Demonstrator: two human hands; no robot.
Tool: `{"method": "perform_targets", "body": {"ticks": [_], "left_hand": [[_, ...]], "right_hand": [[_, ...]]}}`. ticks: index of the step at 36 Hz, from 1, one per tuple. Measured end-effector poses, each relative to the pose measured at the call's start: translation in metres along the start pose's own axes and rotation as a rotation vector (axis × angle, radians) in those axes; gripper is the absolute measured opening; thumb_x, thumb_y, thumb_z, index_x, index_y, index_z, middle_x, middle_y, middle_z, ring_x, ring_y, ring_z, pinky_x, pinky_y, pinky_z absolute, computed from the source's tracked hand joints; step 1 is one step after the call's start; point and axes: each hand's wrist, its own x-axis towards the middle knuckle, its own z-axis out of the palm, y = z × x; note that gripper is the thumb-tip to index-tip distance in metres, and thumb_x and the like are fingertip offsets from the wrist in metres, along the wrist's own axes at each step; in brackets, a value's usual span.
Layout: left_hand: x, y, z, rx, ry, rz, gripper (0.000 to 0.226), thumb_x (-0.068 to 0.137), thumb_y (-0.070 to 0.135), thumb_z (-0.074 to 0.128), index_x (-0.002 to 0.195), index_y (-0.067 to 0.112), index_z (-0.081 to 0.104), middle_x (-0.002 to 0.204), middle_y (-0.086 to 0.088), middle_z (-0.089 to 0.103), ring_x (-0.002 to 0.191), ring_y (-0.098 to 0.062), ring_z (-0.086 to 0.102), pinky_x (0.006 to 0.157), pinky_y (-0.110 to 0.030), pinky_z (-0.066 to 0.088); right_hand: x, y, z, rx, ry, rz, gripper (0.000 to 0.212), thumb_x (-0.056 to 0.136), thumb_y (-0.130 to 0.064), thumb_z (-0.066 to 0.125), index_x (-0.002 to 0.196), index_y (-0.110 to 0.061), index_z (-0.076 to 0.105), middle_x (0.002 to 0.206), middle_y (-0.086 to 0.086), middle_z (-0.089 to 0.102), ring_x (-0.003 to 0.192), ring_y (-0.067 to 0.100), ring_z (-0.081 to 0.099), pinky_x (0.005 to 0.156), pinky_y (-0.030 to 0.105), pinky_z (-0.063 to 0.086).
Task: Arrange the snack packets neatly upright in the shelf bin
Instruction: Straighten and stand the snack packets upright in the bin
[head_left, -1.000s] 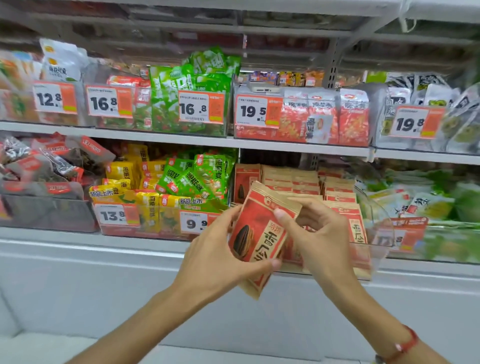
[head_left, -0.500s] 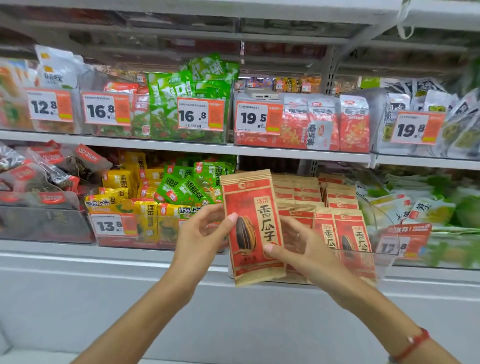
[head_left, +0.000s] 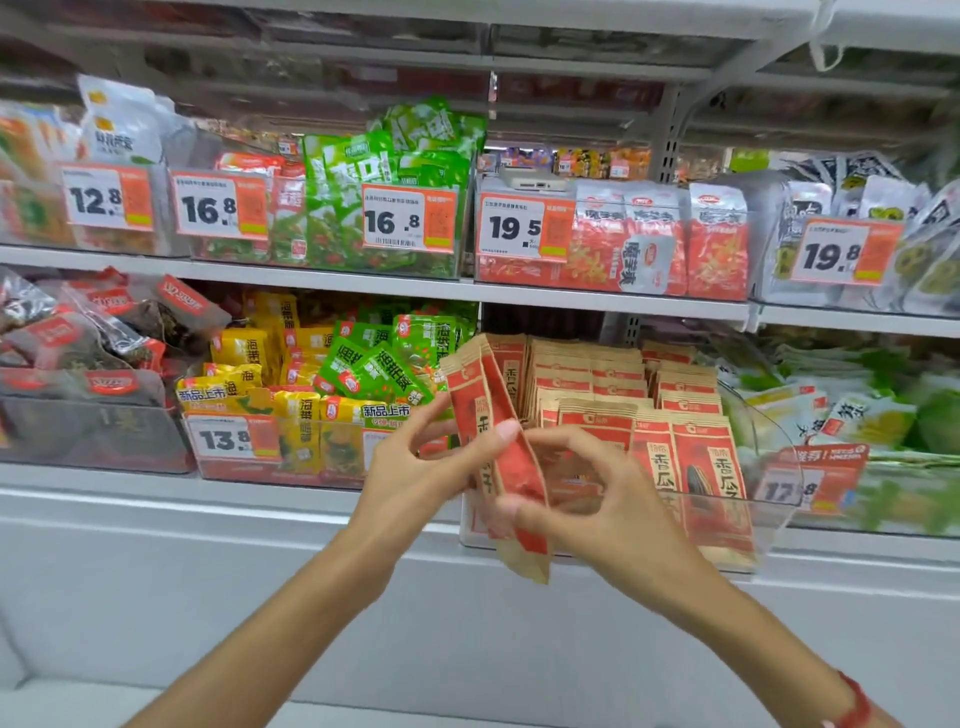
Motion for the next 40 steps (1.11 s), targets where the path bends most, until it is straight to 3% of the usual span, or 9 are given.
{"method": "perform_targets", "body": {"ticks": [4,8,12,18,22,25,28,36,40], "left_hand": [[0.0,0.002,-0.013,0.047,-0.282,-0.037,0.072,0.052,0.057,0.079,0.121,0.049,0.059,0.12,0.012,0.066,0.108,-0.006,0.065,0.08,-0.022,0.056],[-0.006,0.001,-0.011,0.137,-0.438,-0.047,0.071,0.059,0.046,0.081,0.126,0.046,0.057,0.113,0.019,0.069,0.103,0.0,0.066,0.081,-0.02,0.055],[-0.007,-0.004,-0.01,0.125,-0.453,-0.089,0.079,0.054,0.047,0.082,0.129,0.043,0.057,0.118,0.014,0.068,0.108,-0.005,0.065,0.088,-0.027,0.056],[-0.008,-0.003,-0.002,0.064,-0.456,-0.105,0.065,0.059,0.04,0.078,0.122,0.041,0.062,0.115,0.015,0.069,0.105,0.0,0.065,0.07,-0.014,0.054],[-0.006,0.0,0.0,0.016,-0.335,-0.08,0.065,0.062,0.038,0.077,0.125,0.037,0.059,0.114,0.011,0.07,0.104,-0.003,0.066,0.071,-0.018,0.055],[0.0,0.004,0.001,-0.145,-0.094,-0.063,0.062,0.061,0.04,0.077,0.121,0.035,0.061,0.113,0.001,0.071,0.101,-0.007,0.068,0.071,-0.02,0.057],[0.001,0.007,0.002,-0.23,0.089,0.016,0.069,0.061,0.038,0.083,0.125,0.031,0.06,0.114,0.001,0.07,0.094,-0.003,0.07,0.076,-0.024,0.058],[-0.002,0.0,0.011,-0.226,0.226,0.078,0.071,0.045,0.053,0.082,0.111,0.042,0.06,0.109,0.01,0.068,0.101,-0.004,0.066,0.084,-0.032,0.056],[-0.009,0.003,0.02,-0.211,0.301,0.074,0.078,0.05,0.046,0.087,0.12,0.038,0.054,0.112,0.012,0.063,0.101,-0.003,0.063,0.081,-0.027,0.054]], "right_hand": [[0.002,-0.003,-0.01,0.274,-0.003,0.169,0.032,0.075,-0.043,0.062,0.101,-0.028,0.072,0.091,-0.005,0.075,0.082,0.01,0.069,0.076,0.029,0.059],[0.0,-0.005,-0.011,0.317,0.032,0.179,0.029,0.075,-0.04,0.065,0.099,-0.027,0.073,0.082,-0.003,0.074,0.076,0.01,0.069,0.074,0.028,0.059],[-0.001,-0.004,-0.012,0.387,0.062,0.203,0.012,0.084,-0.024,0.066,0.091,-0.02,0.074,0.081,0.003,0.075,0.07,0.014,0.069,0.066,0.024,0.058],[0.0,-0.004,-0.014,0.471,0.057,0.296,0.016,0.091,-0.02,0.06,0.098,-0.015,0.074,0.089,0.007,0.075,0.075,0.016,0.07,0.066,0.022,0.057],[-0.001,-0.007,-0.012,0.384,0.081,0.218,0.017,0.084,-0.026,0.066,0.099,-0.022,0.072,0.088,-0.003,0.075,0.08,0.008,0.071,0.074,0.019,0.056],[-0.004,-0.009,-0.007,0.215,0.095,0.127,0.028,0.073,-0.037,0.071,0.1,-0.03,0.071,0.088,-0.014,0.074,0.082,0.001,0.068,0.076,0.016,0.054],[-0.008,-0.008,0.0,0.079,0.089,0.043,0.028,0.078,-0.029,0.075,0.105,-0.034,0.07,0.092,-0.019,0.071,0.084,0.003,0.067,0.077,0.018,0.054],[-0.006,0.002,-0.001,-0.101,0.128,-0.018,0.029,0.083,-0.019,0.071,0.1,-0.042,0.066,0.09,-0.025,0.068,0.087,0.0,0.064,0.076,0.02,0.054],[-0.007,0.008,0.004,-0.126,0.156,-0.027,0.028,0.083,-0.038,0.068,0.111,-0.039,0.065,0.098,-0.026,0.068,0.095,-0.005,0.062,0.082,0.02,0.052]]}}
